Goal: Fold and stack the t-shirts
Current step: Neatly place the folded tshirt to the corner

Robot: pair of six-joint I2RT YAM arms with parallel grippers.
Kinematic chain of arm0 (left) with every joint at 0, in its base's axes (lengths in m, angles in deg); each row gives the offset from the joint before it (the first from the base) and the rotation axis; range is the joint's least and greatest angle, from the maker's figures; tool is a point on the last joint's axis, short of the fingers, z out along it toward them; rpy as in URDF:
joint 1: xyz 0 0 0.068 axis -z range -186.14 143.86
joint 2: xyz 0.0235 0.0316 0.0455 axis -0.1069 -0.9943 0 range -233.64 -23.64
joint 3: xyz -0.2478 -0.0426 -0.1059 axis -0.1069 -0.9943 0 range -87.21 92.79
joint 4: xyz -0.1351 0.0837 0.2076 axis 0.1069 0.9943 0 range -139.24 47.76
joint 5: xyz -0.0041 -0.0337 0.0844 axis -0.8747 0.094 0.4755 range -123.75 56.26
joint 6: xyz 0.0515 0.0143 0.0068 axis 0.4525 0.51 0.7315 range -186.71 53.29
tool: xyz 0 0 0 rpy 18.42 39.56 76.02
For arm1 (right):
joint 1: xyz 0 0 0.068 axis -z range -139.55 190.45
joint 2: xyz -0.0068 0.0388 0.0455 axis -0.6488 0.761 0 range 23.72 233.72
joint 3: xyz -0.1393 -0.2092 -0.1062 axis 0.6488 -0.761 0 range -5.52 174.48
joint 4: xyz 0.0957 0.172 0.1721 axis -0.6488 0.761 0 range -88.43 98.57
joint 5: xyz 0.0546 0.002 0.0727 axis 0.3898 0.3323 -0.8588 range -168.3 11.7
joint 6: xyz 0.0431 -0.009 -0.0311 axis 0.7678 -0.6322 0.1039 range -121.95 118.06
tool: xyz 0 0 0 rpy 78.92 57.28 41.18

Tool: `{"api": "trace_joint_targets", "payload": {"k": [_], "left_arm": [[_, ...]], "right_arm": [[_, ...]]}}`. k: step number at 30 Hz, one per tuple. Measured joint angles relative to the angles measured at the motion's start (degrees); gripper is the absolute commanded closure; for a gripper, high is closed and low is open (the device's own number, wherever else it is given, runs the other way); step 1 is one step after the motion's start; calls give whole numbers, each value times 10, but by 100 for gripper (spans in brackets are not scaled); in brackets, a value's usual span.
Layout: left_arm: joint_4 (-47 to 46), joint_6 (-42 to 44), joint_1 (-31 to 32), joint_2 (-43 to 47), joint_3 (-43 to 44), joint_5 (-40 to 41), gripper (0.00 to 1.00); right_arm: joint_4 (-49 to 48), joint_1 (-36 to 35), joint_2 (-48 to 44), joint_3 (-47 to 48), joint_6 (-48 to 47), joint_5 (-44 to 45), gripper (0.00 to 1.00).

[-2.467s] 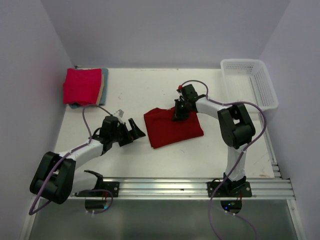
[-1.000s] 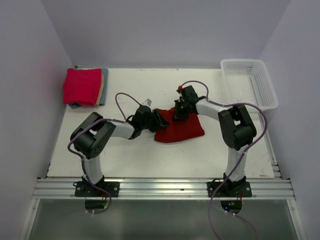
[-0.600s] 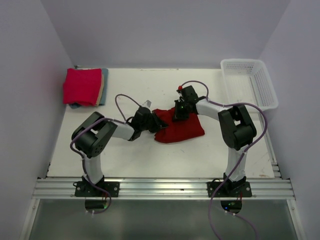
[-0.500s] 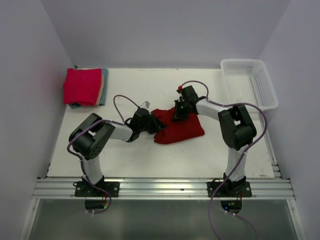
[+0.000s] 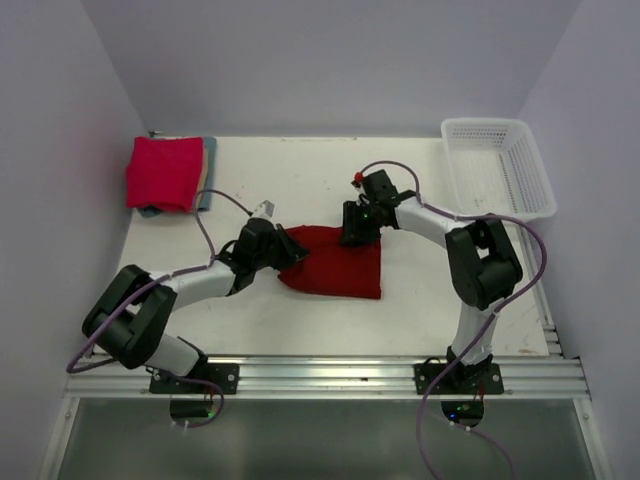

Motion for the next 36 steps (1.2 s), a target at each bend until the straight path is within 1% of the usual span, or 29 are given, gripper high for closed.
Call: {"api": "trace_joint_targets", "payload": {"k": [3,7,11,14,18,20,29,33,36], "left_arm": [[24,9,-14,41,-1,10,100],[45,16,-30,76,-1,16,100],[66,27,-51,105,-2,16,100],[79,38,-83,121,1,13,100],[98,54,-133,121,28,13,100],[105,61,-157,115,60,13,100],[95,77,-225,56,205,3,100],[95,83,-272,18,264,-8,100],[94,85,-315,-25,325,-21,100]], "right_arm": [[16,5,-15,7,-6,3,44],[34,16,-35,14,-9,3,43],[47,23,-75,16,-12,3,42],[56,27,-107,19,-18,5,43],[63,27,-127,19,-19,8,42],[65,27,-133,14,-20,9,43],[75,27,-142,-37,-25,18,44],[76,27,-149,-59,-29,19,44],[77,27,-158,-76,-30,20,45]]}}
